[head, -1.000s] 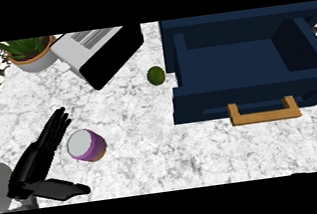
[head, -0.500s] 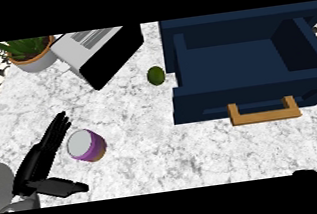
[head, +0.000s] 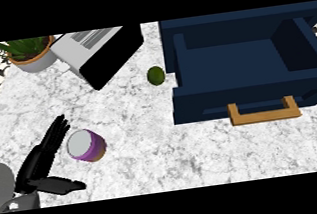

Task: Pick up the can, place it into the drawer and close the drawer

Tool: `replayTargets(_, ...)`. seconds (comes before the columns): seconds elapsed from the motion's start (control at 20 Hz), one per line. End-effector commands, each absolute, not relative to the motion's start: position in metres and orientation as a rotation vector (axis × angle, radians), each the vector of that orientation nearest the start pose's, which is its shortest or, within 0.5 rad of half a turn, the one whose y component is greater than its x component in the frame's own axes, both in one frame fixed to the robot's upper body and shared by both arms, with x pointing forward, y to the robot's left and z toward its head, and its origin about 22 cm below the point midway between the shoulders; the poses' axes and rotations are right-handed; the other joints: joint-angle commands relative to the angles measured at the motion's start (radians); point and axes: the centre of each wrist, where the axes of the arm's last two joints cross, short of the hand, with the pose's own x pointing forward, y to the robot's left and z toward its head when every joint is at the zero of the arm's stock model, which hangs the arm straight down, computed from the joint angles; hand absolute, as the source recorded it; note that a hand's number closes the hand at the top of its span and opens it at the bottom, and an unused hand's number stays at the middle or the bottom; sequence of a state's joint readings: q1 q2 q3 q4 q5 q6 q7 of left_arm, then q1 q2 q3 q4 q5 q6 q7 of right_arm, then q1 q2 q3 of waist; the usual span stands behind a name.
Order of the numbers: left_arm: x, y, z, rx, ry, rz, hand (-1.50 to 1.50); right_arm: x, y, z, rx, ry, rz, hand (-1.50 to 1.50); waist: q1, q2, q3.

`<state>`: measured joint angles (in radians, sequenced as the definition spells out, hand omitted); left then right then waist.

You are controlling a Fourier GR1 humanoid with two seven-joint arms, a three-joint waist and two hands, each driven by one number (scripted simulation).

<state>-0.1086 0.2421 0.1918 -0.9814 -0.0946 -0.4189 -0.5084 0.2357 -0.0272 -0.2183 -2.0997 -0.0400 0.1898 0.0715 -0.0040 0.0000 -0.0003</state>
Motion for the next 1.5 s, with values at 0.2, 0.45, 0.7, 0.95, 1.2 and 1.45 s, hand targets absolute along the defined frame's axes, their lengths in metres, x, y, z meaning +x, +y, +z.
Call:
replayTargets(0.2, 0.253, 0.342, -0.095, -0.08, -1.537, -0.256, -1.5, 0.17, -0.282, 0.076, -0.184, -1.824, 0.003, -1.5, -0.001, 0.0, 0.0)
replayTargets(0.45, 0.264, 0.345, -0.096, -0.113, -1.541, -0.259, -1.5, 0.155, -0.315, 0.079, -0.172, -1.809, -0.003, -1.5, -0.003, 0.0, 0.0)
replayTargets(0.7, 0.27, 0.323, -0.098, -0.102, -1.532, -0.262, -1.5, 0.154, -0.293, 0.085, -0.173, -1.81, 0.01, -1.5, -0.001, 0.0, 0.0)
replayTargets(0.95, 0.262, 0.34, -0.104, -0.116, -1.518, -0.265, -1.5, 0.168, -0.299, 0.073, -0.174, -1.795, 0.003, -1.5, 0.001, 0.0, 0.0)
replayTargets(1.2, 0.289, 0.299, -0.099, -0.13, -1.528, -0.252, -1.5, 0.168, -0.301, 0.076, -0.175, -1.801, 0.025, -1.5, -0.001, 0.0, 0.0)
replayTargets(1.45, 0.283, 0.283, -0.089, -0.169, -1.519, -0.296, -1.5, 0.152, -0.289, 0.103, -0.177, -1.796, -0.017, -1.5, 0.006, -0.004, 0.001)
